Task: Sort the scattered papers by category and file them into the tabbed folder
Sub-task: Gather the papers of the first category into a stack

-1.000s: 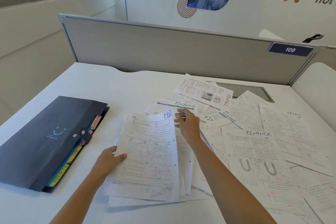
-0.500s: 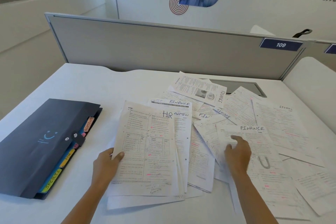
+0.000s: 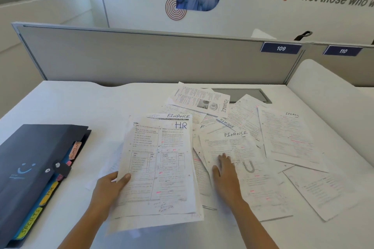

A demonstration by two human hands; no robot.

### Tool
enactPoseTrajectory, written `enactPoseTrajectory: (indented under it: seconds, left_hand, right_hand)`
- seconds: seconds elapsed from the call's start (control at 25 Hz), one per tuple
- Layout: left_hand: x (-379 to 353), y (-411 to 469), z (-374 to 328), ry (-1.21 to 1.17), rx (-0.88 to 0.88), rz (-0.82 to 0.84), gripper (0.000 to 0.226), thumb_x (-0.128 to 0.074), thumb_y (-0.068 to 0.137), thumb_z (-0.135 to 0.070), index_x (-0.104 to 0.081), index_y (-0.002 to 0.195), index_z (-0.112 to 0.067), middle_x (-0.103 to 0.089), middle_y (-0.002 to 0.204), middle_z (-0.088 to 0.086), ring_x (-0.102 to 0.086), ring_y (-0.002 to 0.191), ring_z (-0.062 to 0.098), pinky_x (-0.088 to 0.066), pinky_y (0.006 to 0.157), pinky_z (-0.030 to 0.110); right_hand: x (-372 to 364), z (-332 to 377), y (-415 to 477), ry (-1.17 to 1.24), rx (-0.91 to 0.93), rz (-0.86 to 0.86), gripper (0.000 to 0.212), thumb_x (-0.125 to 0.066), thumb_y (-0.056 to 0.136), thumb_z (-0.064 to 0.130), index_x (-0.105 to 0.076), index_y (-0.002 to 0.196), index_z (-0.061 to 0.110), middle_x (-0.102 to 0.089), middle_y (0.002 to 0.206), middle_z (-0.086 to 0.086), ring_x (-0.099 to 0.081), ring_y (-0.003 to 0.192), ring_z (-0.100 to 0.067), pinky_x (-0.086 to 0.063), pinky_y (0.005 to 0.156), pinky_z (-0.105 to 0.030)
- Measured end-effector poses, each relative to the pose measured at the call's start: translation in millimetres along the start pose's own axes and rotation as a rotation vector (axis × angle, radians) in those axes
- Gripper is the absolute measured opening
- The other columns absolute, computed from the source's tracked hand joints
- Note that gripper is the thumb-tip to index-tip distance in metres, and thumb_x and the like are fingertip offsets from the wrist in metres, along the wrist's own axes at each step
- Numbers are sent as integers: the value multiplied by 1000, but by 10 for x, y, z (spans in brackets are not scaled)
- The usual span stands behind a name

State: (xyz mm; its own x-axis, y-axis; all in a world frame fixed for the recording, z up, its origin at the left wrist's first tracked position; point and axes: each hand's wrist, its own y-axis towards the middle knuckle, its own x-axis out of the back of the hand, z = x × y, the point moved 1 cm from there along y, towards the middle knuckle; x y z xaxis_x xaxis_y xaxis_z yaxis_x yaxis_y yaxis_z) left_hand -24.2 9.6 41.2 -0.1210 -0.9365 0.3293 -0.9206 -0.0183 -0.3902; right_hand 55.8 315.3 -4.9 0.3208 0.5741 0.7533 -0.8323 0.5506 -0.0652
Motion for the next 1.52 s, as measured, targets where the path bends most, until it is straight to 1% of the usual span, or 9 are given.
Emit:
enactPoseTrajectory:
  seconds: [0.16,0.36,0.56,0.72,0.84,0.96,1.2,1.44,1.52]
  left_hand:
    - [-48,29,-80,-16,-33,13,20,-63,89,-27,-65,104,-14,-69,88,2,-66,75,23,-47,61,30]
    - [-174,55,-39,-26,-32,33,21,-65,87,-28,-67,105,-15,-70,94,5,-67,81,28,-54,80,42]
    - [-375,36,-4,-19,-40,67,27,-66,86,-31,-68,108,-15,-71,100,5,-67,85,28,-53,86,47]
    - [-493,-5,-49,-30,-41,85,23,-65,87,-33,-66,106,-20,-70,98,4,-68,81,29,-55,80,45]
    - [-502,-15,-68,-14,-44,84,23,-65,86,-35,-67,105,-20,-71,96,4,-68,79,29,-56,77,44]
    - [-452,-19,-68,0,-47,67,23,-64,88,-32,-66,106,-19,-70,96,6,-68,80,29,-56,75,42]
    - [-322,16,39,-19,-25,37,26,-66,87,-30,-68,110,-17,-71,98,6,-68,82,30,-55,82,48]
    - [-262,29,36,-40,-27,21,25,-65,88,-28,-66,110,-16,-70,97,7,-67,82,29,-54,82,46]
    - [-234,53,40,-35,-23,14,27,-65,88,-28,-66,111,-15,-70,96,7,-67,82,29,-54,81,46]
  right_hand:
    - [345,-64,19,262,-54,-206,40,-49,96,12,-48,136,9,-45,145,-4,-38,136,-20,-28,114,-31]
    - [980,-735,154,-14,-387,-524,45,-53,88,6,-47,131,-5,-40,143,-23,-33,135,-37,-30,112,-45]
    - [1058,-1018,115,-238,-498,-270,67,-42,98,33,-17,147,-5,-8,156,-27,-10,145,-37,-9,119,-40]
    - [712,-848,-11,-332,-369,-235,66,-32,100,35,-10,148,-5,-9,158,-19,-10,147,-29,-7,120,-35]
    - [543,-695,-50,-290,-296,-303,59,-40,99,29,-26,146,-4,-26,154,-18,-25,143,-29,-19,118,-37]
    - [511,-531,-94,-226,-248,-497,34,-52,92,20,-58,118,-2,-62,120,-19,-51,114,-35,-39,97,-43]
    - [292,-148,-137,-248,-261,-368,33,-57,90,34,-60,116,15,-50,121,-10,-40,113,-28,-31,95,-39]
    - [45,220,-2,-211,-46,-48,30,-40,100,26,-57,124,28,-43,129,-2,-34,120,-22,-24,101,-37]
    - [55,215,46,-208,-33,-85,28,-44,98,22,-59,121,29,-42,131,-1,-34,123,-22,-23,104,-36]
